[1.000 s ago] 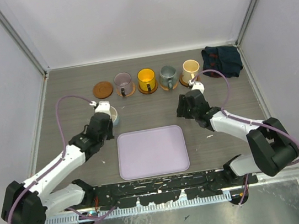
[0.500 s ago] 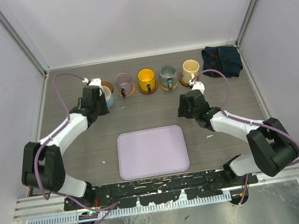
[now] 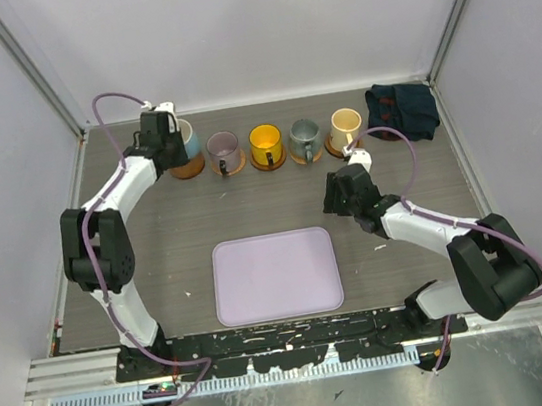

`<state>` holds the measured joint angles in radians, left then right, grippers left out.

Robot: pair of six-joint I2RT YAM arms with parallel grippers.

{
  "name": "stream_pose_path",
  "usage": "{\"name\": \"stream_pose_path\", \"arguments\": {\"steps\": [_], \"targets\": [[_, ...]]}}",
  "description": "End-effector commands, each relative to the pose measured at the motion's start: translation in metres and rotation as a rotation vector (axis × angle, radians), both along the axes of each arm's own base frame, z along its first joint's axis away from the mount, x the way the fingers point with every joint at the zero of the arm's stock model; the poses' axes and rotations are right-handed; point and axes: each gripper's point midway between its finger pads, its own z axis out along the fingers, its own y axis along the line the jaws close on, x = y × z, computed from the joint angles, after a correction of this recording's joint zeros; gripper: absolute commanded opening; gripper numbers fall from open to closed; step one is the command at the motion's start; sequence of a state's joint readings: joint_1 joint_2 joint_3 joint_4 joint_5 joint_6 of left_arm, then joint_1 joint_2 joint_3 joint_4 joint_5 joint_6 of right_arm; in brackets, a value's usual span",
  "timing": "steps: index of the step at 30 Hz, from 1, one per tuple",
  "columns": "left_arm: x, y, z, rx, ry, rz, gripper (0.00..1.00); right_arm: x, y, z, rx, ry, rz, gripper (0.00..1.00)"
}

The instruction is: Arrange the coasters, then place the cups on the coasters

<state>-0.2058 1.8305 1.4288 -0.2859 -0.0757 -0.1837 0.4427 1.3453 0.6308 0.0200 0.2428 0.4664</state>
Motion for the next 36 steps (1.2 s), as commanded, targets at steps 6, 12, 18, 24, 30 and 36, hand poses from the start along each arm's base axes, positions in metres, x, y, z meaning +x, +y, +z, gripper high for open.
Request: {"name": "stream_pose_path", "arguments": {"steps": [6,12,18,24,30,36], "targets": [[0.031,0.006,0.027,0.011,-0.001,-0.025,0.00,0.003,0.001,0.010,0.029,-0.034,-0.012,0.60],[0.035,0.009,0.023,0.031,0.040,-0.021,0.00,0.002,0.002,0.007,0.037,-0.024,-0.010,0.60],[0.035,0.016,0.020,0.067,0.086,-0.013,0.00,0.001,0.004,0.004,0.044,-0.015,-0.009,0.60],[0.033,0.020,0.012,0.089,0.122,-0.010,0.00,0.002,0.004,0.003,0.045,-0.014,-0.009,0.60],[0.032,0.023,0.005,0.101,0.139,-0.002,0.00,0.001,0.004,0.002,0.045,-0.013,-0.010,0.60],[0.032,0.023,-0.003,0.100,0.151,0.001,0.00,0.001,0.004,0.002,0.045,-0.012,-0.011,0.60]]}}
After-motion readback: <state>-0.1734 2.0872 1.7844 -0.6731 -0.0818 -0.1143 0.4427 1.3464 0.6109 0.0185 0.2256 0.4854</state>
